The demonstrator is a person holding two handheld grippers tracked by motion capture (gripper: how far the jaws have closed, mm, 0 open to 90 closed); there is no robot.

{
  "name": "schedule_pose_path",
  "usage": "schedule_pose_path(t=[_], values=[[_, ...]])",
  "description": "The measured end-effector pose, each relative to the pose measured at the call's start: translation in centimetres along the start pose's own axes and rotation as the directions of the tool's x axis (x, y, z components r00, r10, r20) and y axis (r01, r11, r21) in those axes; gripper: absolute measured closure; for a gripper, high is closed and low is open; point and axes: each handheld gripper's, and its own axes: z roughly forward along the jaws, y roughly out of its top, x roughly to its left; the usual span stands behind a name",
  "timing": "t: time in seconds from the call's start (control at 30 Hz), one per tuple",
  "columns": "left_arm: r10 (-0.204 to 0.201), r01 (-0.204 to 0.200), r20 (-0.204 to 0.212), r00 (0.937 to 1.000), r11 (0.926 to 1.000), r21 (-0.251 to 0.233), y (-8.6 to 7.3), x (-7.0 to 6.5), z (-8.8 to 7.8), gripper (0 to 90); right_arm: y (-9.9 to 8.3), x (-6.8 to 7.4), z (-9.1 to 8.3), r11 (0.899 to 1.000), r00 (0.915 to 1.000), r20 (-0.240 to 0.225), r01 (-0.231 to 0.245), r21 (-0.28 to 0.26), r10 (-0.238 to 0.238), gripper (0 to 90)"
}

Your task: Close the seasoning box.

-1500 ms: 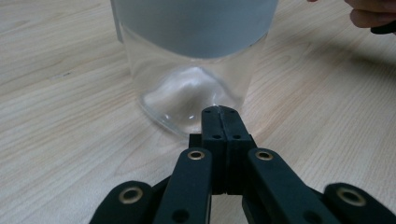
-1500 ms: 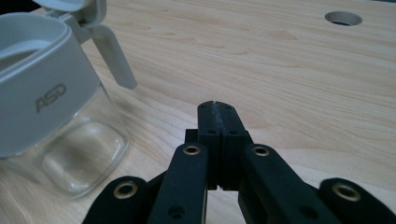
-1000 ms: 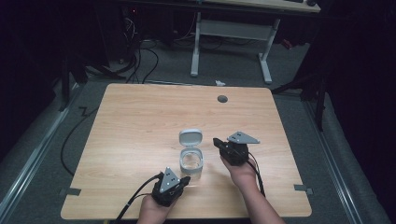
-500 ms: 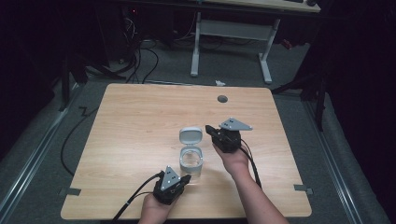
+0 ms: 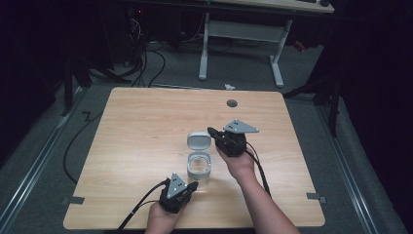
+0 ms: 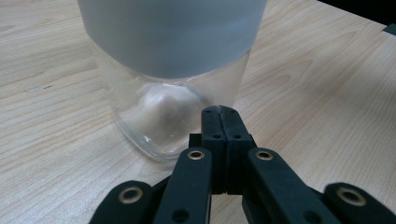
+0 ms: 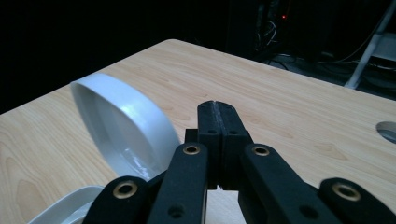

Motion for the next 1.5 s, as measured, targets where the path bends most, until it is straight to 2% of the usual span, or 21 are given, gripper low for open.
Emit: schedule_pose_path(t=[0.17, 0.27, 0.43, 0.6, 0.67, 0.77, 0.8, 0.83, 0.87, 0.9, 0.93, 0.97, 1.13, 1.27, 1.37, 1.4, 1.43, 1.47, 1.5], values=[[0.003, -0.003, 0.005, 1.0000, 1.0000, 0.003, 0.0, -0.1, 0.0, 90.0, -0.3, 0.9, -0.8, 1.000, 0.9996, -0.012, 0.026, 0.004, -0.026, 90.0], [-0.015, 0.015, 0.004, 0.9999, 0.9999, -0.002, 0.1, 0.0, 0.0, 90.0, -0.9, 1.6, -1.5, 0.999, 0.9990, -0.018, 0.042, 0.012, -0.041, 90.0], [0.003, -0.003, 0.007, 1.0000, 1.0000, 0.004, -0.1, -0.1, -0.1, 90.0, -2.4, 2.4, -2.9, 0.999, 0.9987, -0.024, 0.045, 0.015, -0.045, 90.0], [0.018, -0.018, 0.016, 0.9997, 0.9996, 0.022, 0.1, -0.4, -0.7, 88.8, -2.8, 1.6, -4.8, 0.999, 0.9994, 0.000, 0.034, -0.023, -0.034, 89.8], [0.057, -0.057, 0.015, 0.9982, 0.9983, 0.012, 0.5, -0.3, -1.6, 87.5, -3.2, 1.0, -5.1, 0.999, 0.9995, 0.018, 0.025, -0.021, -0.025, 89.2], [0.077, -0.077, -0.018, 0.9969, 0.9969, -0.019, 2.0, 1.0, -3.1, 85.4, -4.5, -0.6, -5.3, 1.000, 0.9986, 0.052, -0.010, 0.004, 0.010, 88.8], [0.075, -0.076, -0.039, 0.9964, 0.9967, -0.028, 2.5, 1.6, -3.5, 85.0, -5.0, -1.2, -5.4, 1.000, 0.9977, 0.061, -0.030, 0.010, 0.029, 88.8], [0.067, -0.071, -0.079, 0.9946, 0.9965, -0.045, 3.6, 3.0, -4.2, 83.6, -6.0, -2.3, -5.5, 0.998, 0.9947, 0.082, -0.064, 0.026, 0.061, 88.7], [0.067, -0.071, -0.079, 0.9946, 0.9965, -0.045, 3.6, 3.0, -4.2, 83.2, -6.0, -2.3, -5.5, 0.998, 0.9947, 0.082, -0.064, 0.026, 0.061, 88.7], [0.058, -0.065, -0.115, 0.9917, 0.9960, -0.061, 4.5, 4.3, -4.6, 83.0, -6.9, -3.0, -5.8, 0.996, 0.9922, 0.102, -0.076, 0.035, 0.072, 88.6], [0.058, -0.065, -0.115, 0.9917, 0.9960, -0.061, 4.5, 4.3, -4.6, 82.7, -6.9, -3.0, -5.8, 0.996, 0.9922, 0.102, -0.076, 0.035, 0.072, 88.6], [0.054, -0.064, -0.132, 0.9898, 0.9958, -0.066, 4.9, 4.8, -4.8, 82.1, -7.5, -3.6, -6.2, 0.995, 0.9897, 0.116, -0.089, 0.043, 0.084, 88.4], [0.055, -0.077, -0.196, 0.9791, 0.9917, -0.104, 6.7, 7.0, -5.2, 78.0, -8.3, -4.5, -6.9, 0.995, 0.9856, 0.146, -0.092, 0.040, 0.086, 87.1], [0.056, -0.081, -0.254, 0.9656, 0.9927, -0.090, 7.3, 9.3, -4.8, 69.5, -9.3, -5.9, -8.0, 0.992, 0.9758, 0.187, -0.122, 0.034, 0.113, 85.5], [0.076, -0.104, -0.306, 0.9491, 0.9915, -0.078, 7.2, 10.8, -4.9, 63.5, -10.2, -6.7, -9.0, 0.990, 0.9668, 0.225, -0.134, 0.040, 0.122, 81.3], [0.078, -0.109, -0.317, 0.9452, 0.9906, -0.082, 7.0, 11.2, -5.2, 61.5, -10.7, -6.9, -9.5, 0.988, 0.9614, 0.241, -0.146, 0.039, 0.133, 78.5], [0.066, -0.104, -0.327, 0.9429, 0.9894, -0.101, 6.6, 11.7, -6.3, 60.2, -12.1, -7.0, -11.0, 0.984, 0.9448, 0.286, -0.175, 0.027, 0.160, 72.8], [0.066, -0.104, -0.327, 0.9429, 0.9894, -0.101, 6.6, 11.7, -6.3, 60.2, -12.1, -7.0, -11.0, 0.984, 0.9448, 0.286, -0.175, 0.027, 0.160, 72.8], [0.060, -0.099, -0.337, 0.9396, 0.9904, -0.097, 6.4, 12.1, -6.7, 59.9, -13.5, -6.6, -12.6, 0.982, 0.9246, 0.335, -0.190, -0.007, 0.181, 71.5]])
